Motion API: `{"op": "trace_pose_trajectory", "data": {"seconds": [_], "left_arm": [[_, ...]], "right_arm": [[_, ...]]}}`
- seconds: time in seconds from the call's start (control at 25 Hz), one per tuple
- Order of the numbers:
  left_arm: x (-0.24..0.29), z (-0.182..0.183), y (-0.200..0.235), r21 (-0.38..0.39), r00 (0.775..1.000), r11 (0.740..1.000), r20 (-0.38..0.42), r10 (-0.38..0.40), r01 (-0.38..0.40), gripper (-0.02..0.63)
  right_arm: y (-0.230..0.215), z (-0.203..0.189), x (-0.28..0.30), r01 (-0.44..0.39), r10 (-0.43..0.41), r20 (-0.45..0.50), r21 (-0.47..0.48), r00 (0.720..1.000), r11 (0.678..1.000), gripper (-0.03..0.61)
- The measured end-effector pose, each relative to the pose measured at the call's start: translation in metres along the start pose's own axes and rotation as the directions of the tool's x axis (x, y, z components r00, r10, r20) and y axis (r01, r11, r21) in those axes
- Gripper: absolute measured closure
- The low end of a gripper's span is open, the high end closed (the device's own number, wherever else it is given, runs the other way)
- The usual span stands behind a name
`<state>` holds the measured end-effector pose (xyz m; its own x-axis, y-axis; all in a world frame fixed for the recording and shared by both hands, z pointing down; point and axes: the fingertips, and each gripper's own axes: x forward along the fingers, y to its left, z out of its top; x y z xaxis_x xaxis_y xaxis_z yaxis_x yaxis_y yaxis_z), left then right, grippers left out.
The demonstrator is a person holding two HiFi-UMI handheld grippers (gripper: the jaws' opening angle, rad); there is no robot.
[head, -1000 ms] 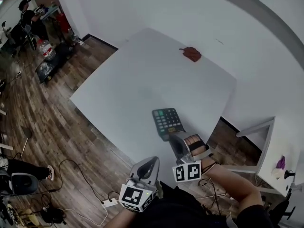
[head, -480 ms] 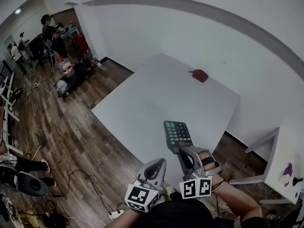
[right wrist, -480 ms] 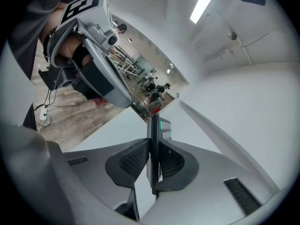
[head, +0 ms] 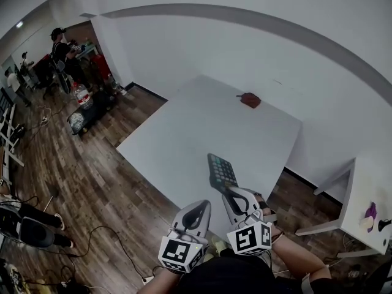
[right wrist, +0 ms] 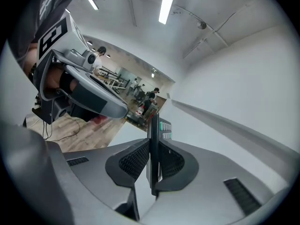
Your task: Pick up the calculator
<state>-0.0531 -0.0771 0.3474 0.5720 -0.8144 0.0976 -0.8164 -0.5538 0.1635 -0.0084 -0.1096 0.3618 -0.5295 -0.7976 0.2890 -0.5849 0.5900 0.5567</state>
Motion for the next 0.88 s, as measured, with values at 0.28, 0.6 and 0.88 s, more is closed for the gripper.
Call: {"op": "trace_pose_trajectory", "data": {"seconds": [0.28,0.6,0.88], "left_arm": [[0.0018,0.0006,-0.0085,0.000,1.000,1.000,0.005,-0.008,0.008,0.607],[0.0038,-0.0016,-0.0105,0.004,1.000,1.000,0.000,-0.009,0.009,0.607],[0.0057,-0.0011,-0.0093,-0.001,1.000,1.000,-0.002,0.000,0.000,0.607]], "right_arm": [[-0.0026,-0.0067,-0.0052,0.003,-0.003,-0.011,-0.007,1.000,1.000,0.521],[-0.0021,-0.0091,-0.0040,-0.002,0.002,-0.010,-0.010,1.000,1.000,0.521],[-0.0063,-0.0065,-0.0028,-0.008,0.008,-0.007,-0.014,1.000,1.000,0.522]]}}
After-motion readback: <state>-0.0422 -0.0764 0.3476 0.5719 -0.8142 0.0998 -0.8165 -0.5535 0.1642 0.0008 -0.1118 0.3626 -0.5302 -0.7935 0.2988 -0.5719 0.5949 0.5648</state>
